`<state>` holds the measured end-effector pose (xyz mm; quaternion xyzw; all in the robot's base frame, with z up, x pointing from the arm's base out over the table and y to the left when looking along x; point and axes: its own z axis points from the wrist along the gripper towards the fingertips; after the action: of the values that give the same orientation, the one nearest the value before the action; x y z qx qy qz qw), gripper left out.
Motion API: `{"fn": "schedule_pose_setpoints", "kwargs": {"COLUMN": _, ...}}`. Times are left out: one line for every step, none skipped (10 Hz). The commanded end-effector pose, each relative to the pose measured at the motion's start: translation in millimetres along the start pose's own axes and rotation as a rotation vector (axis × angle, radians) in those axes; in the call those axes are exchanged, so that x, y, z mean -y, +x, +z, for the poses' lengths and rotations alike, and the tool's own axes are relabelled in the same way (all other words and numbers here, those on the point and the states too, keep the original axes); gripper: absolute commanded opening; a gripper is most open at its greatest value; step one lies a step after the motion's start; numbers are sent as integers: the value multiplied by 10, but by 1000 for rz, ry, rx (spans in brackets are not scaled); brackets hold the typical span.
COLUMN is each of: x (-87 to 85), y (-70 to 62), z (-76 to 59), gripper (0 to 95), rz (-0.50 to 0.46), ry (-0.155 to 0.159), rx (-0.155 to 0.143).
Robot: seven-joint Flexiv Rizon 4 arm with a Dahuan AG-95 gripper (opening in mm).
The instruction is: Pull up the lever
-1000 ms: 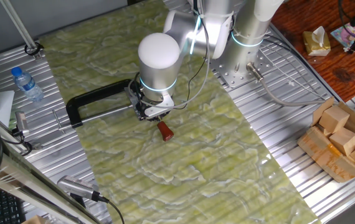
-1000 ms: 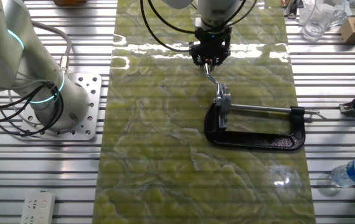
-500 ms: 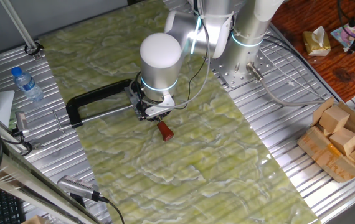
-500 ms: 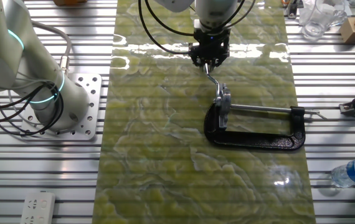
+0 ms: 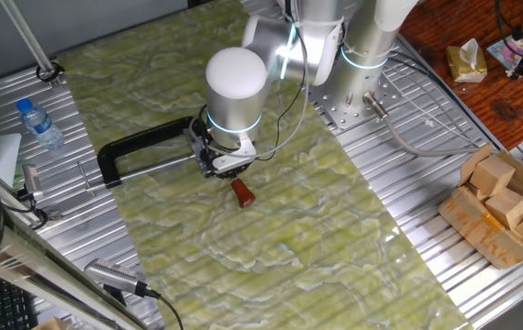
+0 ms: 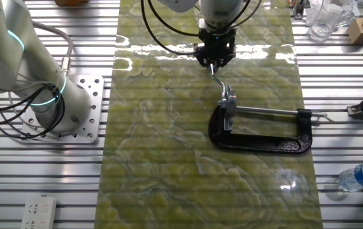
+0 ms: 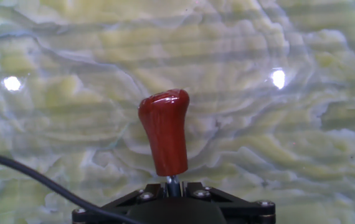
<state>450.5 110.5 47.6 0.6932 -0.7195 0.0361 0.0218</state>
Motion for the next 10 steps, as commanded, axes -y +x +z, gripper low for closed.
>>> {"fn": "schedule_pose_setpoints", "kwargs": {"x": 11, "y": 2, "z": -15, "gripper": 0, "rz": 8, "ry": -1, "rx": 7}}
{"fn": "schedule_pose_setpoints", "kwargs": {"x": 11, "y": 2, "z": -16, "gripper": 0, "rz": 10, "ry": -1, "rx": 10}}
{"fn": "schedule_pose_setpoints", "kwargs": {"x": 12, "y": 5, "z": -26, "gripper": 0, "rz": 8, "ry": -1, "rx": 9}}
{"fn": "schedule_pose_setpoints", "kwargs": {"x": 14, "y": 8, "z": -39, "gripper": 0, "rz": 6, "ry": 0, "rx": 10}}
{"fn": "schedule_pose_setpoints", "kwargs": {"x": 17, "y": 13, "z": -67, "gripper": 0, "rz": 7, "ry": -1, "rx": 12}}
{"fn": "schedule_pose_setpoints", "kwargs": {"x": 19, "y": 16, "z": -88, "gripper": 0, "rz": 7, "ry": -2, "rx": 14}}
{"fn": "schedule_pose_setpoints", "kwargs": {"x": 19, "y": 17, "z": -95, "gripper": 0, "rz": 6, "ry": -2, "rx": 14}}
{"fn": "schedule_pose_setpoints", "kwargs": {"x": 20, "y": 20, "z": -110, "gripper": 0, "rz": 5, "ry": -3, "rx": 17}}
{"fn": "schedule_pose_setpoints", "kwargs": {"x": 20, "y": 21, "z": -119, "gripper": 0, "rz": 5, "ry": -2, "rx": 17}}
{"fn": "schedule_pose_setpoints", "kwargs": {"x": 21, "y": 23, "z": -132, "gripper": 0, "rz": 5, "ry": -2, "rx": 18}}
